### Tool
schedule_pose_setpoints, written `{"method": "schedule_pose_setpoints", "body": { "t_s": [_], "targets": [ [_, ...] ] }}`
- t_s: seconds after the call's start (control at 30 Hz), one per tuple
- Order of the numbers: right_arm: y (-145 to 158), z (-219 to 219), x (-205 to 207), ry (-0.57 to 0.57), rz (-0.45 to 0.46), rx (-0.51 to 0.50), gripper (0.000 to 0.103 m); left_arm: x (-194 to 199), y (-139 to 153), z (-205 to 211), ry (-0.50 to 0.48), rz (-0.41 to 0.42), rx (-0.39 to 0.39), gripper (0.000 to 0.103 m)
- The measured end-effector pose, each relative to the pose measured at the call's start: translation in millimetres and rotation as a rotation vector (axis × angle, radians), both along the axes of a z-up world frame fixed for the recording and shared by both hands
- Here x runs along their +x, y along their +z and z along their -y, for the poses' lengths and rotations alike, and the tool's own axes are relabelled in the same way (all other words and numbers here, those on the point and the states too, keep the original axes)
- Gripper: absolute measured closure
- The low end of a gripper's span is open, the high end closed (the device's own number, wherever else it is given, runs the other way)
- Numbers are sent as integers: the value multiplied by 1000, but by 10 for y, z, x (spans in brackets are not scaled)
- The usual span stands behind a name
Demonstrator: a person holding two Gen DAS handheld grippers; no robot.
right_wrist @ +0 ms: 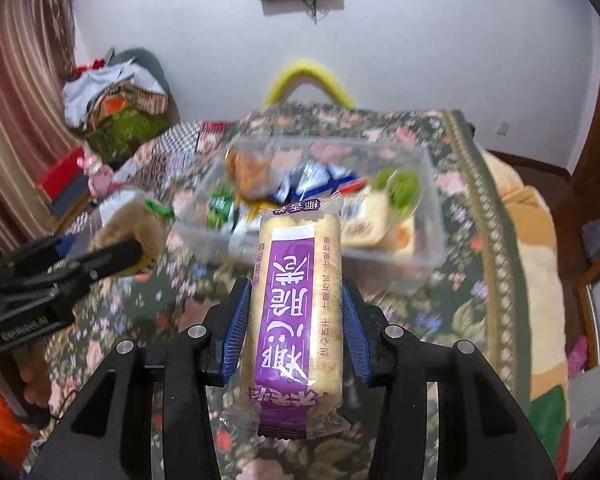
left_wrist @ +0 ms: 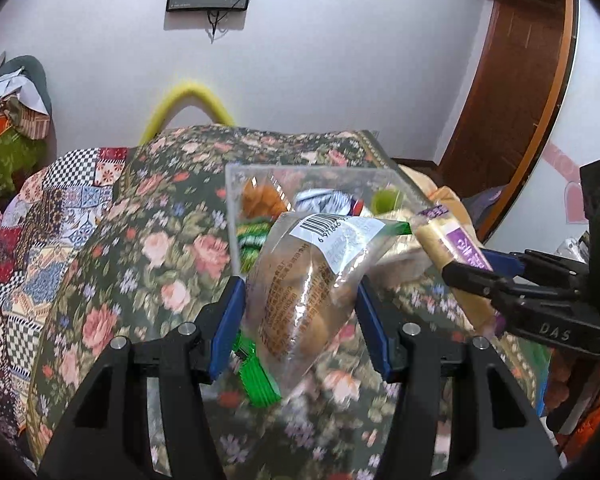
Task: Organize snacks
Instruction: 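Carry both snacks over the clear box and open both tools to drop them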
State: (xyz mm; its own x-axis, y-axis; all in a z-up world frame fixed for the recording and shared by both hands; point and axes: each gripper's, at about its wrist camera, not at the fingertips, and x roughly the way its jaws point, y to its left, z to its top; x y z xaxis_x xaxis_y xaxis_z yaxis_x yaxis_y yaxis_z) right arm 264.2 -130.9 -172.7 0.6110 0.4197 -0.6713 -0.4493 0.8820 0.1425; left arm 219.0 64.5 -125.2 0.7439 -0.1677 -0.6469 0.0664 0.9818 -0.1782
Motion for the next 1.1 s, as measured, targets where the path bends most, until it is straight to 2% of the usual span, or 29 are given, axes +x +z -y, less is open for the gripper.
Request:
{"method": "schedule_pose_setpoints", "body": {
  "t_s": [0.37, 0.63, 0.9, 0.97, 1.1],
  "targets": [
    [243, 95, 494, -51, 70, 15, 62, 598, -22, 178, -6, 1, -19, 48],
    [86, -25, 939, -70, 41, 7, 62, 957, -159, 235, -4, -21, -22, 48],
    [-82, -88, 1124, -65, -10, -3, 61, 1069, -283, 200, -18, -41, -50, 44],
    [-81, -55, 1118, -68, -12, 9, 61, 1064, -289, 205, -20, -45, -53, 40],
    [-3, 39, 1065, -70, -9, 21, 58, 961, -232, 220, -15, -29, -40, 39]
  ]
}}
